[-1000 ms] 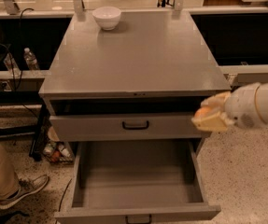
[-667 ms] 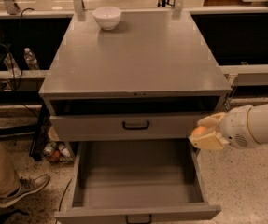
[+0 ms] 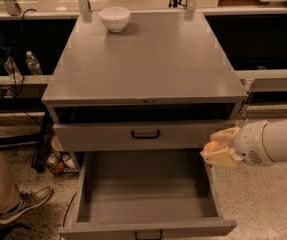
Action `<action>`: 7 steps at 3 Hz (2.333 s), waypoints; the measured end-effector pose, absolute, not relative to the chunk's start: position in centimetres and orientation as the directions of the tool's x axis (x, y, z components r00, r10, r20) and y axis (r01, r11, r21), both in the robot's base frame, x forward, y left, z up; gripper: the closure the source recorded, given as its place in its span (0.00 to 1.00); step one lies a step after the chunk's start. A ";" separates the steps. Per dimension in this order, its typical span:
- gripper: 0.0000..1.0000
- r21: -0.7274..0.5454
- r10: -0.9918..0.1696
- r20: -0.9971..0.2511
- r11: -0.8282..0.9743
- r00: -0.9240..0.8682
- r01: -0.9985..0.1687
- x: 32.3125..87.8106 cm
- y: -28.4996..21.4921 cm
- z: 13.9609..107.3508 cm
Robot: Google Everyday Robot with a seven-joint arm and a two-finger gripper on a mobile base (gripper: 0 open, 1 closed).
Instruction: Place orange into middle drawer
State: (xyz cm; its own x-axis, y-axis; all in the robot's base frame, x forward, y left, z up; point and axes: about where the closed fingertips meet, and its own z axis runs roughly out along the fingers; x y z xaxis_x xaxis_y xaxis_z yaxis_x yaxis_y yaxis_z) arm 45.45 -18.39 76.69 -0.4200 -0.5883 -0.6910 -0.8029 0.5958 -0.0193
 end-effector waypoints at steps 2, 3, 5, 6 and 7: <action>1.00 0.100 -0.489 -0.738 0.601 -0.465 -0.793 44.3 -14.5 63.3; 1.00 0.154 -0.411 -0.781 0.603 -0.470 -0.783 45.2 -12.0 56.6; 1.00 0.139 -0.417 -0.788 0.597 -0.454 -0.790 46.0 -10.7 54.6; 1.00 0.159 -0.399 -0.807 0.564 -0.436 -0.811 47.7 -8.4 52.5; 1.00 0.185 -0.381 -0.817 0.538 -0.433 -0.822 49.2 -6.0 49.8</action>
Offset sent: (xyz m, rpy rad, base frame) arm -0.0100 0.0593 -0.2139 0.2066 0.0809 -0.0267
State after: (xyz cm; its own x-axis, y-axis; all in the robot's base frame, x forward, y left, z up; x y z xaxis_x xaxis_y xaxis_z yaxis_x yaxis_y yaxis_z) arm 49.16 -6.02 49.80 -0.4333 -0.3809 -0.8168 -0.8222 0.5382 0.1851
